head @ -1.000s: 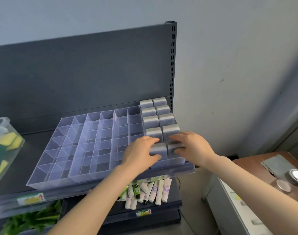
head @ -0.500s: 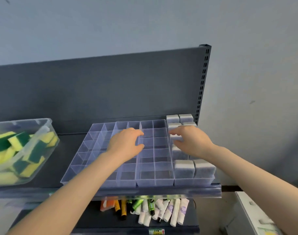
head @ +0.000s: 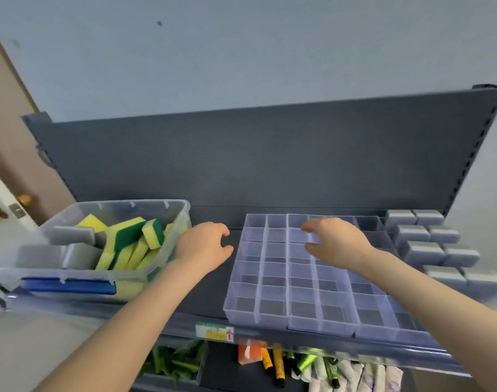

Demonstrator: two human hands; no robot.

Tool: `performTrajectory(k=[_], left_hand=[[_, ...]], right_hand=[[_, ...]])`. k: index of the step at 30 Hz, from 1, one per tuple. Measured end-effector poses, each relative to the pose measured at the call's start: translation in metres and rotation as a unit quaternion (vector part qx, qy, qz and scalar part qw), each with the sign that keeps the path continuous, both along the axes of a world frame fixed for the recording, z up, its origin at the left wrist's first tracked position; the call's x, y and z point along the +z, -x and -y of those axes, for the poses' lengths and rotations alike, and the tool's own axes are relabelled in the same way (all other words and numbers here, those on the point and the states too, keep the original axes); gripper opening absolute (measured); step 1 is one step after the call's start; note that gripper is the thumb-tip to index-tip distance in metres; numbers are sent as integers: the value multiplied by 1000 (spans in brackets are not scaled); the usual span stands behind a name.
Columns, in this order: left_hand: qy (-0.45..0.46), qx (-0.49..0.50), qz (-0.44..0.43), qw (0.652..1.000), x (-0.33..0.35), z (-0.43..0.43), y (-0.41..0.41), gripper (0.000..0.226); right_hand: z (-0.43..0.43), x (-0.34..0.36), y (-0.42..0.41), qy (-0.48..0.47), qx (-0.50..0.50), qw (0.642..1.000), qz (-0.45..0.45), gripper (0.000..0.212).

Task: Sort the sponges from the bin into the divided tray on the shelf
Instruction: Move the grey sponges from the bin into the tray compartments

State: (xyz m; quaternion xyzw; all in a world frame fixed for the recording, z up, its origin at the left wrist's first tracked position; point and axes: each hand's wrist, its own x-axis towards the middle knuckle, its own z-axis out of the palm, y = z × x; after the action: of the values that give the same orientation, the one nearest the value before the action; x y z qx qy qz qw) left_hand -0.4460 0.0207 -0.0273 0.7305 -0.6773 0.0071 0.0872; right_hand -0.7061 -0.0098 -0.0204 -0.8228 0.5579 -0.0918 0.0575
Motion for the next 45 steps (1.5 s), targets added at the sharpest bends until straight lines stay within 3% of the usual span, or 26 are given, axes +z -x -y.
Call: performTrajectory(k=[12,19,31,45], left_hand=[[6,38,19,999,15,-20,-182,29],[20,55,0,998,15,-17,-248,41],[-5,102,-8,995,-1,27,-371,35],[-83,32,-13,996,-23,83,-457,47]], right_hand=[[3,10,-192,0,61,998,17,27],[15,14,-263,8,99,995,31,26],[82,2,-393,15,139,989,47,26],[125,-17,-495,-44,210,977,3,38]])
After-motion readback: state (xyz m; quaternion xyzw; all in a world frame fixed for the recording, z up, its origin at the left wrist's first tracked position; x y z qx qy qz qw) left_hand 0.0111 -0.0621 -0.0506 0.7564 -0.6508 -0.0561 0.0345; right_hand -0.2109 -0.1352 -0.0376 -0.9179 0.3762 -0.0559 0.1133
